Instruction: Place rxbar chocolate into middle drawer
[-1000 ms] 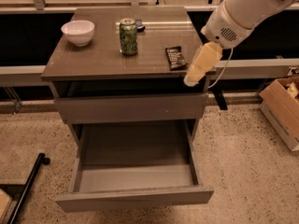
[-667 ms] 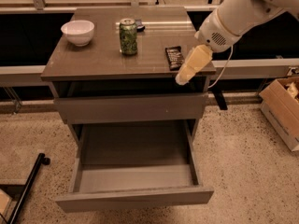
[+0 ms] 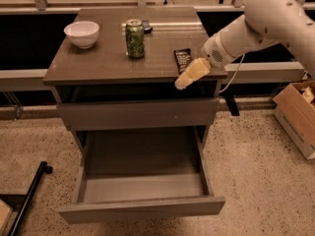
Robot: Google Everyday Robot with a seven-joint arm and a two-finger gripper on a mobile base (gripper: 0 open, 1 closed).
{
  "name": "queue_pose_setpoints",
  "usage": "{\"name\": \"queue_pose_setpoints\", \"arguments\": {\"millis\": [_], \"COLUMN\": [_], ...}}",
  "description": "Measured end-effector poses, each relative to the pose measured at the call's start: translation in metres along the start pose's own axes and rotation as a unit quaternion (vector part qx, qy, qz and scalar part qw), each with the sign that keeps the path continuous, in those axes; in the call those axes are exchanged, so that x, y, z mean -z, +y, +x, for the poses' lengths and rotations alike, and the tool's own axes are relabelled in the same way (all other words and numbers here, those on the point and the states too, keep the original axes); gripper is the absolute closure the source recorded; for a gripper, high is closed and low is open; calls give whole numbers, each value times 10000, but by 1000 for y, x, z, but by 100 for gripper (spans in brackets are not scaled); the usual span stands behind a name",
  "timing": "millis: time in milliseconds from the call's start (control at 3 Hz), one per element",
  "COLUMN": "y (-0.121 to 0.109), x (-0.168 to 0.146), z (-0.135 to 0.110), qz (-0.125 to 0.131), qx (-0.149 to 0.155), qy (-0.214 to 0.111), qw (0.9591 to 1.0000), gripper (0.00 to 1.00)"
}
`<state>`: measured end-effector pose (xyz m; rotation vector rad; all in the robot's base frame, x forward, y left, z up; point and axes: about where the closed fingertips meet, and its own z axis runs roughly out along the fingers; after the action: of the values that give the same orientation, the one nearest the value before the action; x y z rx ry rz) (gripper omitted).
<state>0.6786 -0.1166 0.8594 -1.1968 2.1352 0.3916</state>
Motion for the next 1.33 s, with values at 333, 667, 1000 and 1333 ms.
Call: {"name": "queue_pose_setpoints", "arguments": {"millis": [333,667,1000,1333], "y": [-30,-59,-76,-81], "x": [-34,-55,-67,-72], "z": [3,3,3,2], "qz": [125,283,363,407], "qx": [-178,-262,-304,-283], "qy": [-144,-197,-166,-101], "qw": [9997,9991,9987,9987], "gripper": [0,0,19,42]}}
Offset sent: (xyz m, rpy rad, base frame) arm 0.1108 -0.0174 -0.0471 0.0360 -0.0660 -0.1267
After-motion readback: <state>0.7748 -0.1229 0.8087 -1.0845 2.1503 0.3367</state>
